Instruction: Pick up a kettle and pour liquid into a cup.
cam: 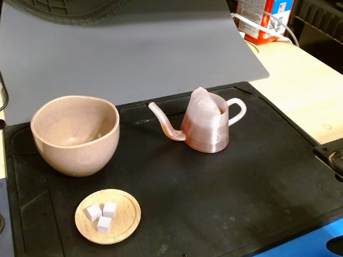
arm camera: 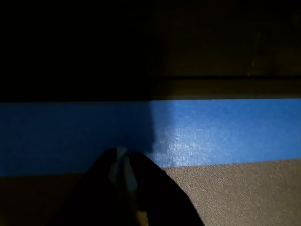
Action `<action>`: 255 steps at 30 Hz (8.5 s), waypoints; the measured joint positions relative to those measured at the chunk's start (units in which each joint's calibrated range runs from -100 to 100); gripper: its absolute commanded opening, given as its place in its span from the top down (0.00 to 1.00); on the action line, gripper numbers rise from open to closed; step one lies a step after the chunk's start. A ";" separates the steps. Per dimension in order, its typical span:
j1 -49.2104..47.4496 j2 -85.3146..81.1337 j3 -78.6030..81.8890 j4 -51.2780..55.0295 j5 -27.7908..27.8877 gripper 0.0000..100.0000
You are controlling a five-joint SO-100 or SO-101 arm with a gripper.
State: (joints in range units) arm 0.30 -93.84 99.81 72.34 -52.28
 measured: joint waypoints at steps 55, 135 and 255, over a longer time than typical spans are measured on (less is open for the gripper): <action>-1.21 81.08 -27.65 -92.43 8.59 0.80; -0.45 107.62 -56.67 -92.78 13.20 0.99; -9.83 92.29 -72.44 -73.79 41.75 0.99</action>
State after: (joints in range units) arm -9.52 -1.54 27.36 -1.44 -10.53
